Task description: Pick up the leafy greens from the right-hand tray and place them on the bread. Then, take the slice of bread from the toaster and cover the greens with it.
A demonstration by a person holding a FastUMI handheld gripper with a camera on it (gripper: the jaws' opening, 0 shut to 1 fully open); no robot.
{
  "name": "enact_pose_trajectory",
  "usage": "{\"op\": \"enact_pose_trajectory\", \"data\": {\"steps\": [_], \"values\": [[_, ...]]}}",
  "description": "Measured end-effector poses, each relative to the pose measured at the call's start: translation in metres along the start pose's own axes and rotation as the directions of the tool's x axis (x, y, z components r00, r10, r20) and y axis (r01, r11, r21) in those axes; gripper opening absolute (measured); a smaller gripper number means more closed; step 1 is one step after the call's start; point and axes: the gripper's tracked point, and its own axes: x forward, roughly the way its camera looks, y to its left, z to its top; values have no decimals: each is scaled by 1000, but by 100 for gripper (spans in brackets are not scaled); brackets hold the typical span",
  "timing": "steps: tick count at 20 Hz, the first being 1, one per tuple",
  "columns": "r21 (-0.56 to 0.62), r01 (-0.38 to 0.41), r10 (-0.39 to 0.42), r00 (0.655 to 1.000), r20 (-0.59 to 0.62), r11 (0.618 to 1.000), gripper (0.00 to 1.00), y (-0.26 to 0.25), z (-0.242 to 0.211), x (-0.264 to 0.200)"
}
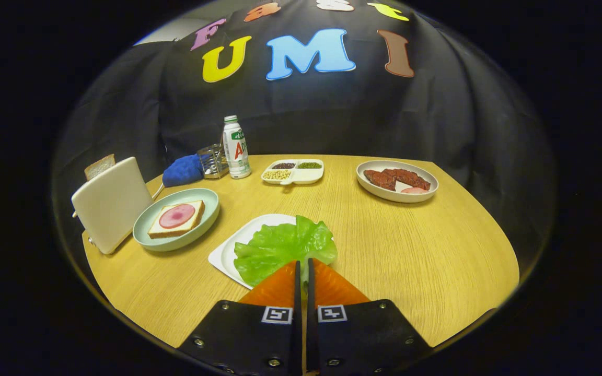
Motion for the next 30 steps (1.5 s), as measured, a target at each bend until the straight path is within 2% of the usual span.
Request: {"op": "enact_pose_trajectory", "data": {"steps": [6, 12, 30], "values": [[-8, -24, 24, 999, 47, 1000, 3, 6, 17, -13], [-35, 11, -7, 993, 117, 999, 4, 8, 37, -25], [-43, -39, 47, 977, 207, 998, 3, 48, 70, -43]]}}
